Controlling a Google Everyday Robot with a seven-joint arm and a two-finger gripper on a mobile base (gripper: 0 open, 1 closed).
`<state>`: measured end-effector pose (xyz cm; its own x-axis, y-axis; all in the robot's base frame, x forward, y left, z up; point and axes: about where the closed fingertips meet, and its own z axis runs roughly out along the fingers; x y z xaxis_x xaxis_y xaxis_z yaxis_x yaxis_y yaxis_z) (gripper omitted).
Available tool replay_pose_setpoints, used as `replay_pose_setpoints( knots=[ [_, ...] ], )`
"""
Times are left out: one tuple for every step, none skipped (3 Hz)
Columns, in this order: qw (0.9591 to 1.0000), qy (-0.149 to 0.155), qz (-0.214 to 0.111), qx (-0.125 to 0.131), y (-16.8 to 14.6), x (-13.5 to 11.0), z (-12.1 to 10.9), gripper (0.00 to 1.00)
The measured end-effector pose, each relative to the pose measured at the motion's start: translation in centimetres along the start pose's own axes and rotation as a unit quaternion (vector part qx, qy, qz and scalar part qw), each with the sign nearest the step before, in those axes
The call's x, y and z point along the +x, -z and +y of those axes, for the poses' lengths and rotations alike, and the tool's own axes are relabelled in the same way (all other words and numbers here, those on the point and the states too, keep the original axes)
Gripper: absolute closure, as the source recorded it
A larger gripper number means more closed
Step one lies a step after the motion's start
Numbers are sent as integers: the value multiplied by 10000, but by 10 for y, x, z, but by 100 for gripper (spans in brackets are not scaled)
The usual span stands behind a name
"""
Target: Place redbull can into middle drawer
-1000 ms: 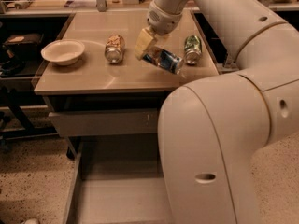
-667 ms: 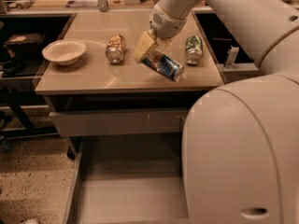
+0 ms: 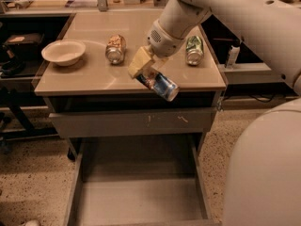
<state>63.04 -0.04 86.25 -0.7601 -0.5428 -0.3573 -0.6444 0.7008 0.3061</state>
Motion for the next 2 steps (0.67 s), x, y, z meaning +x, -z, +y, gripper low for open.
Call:
replay_pose_setpoints(
  knots=[
    [10000,-4,9,1,0,0,-1,100],
    [9999,-72,3,-125,-13,13,10,100]
  ],
)
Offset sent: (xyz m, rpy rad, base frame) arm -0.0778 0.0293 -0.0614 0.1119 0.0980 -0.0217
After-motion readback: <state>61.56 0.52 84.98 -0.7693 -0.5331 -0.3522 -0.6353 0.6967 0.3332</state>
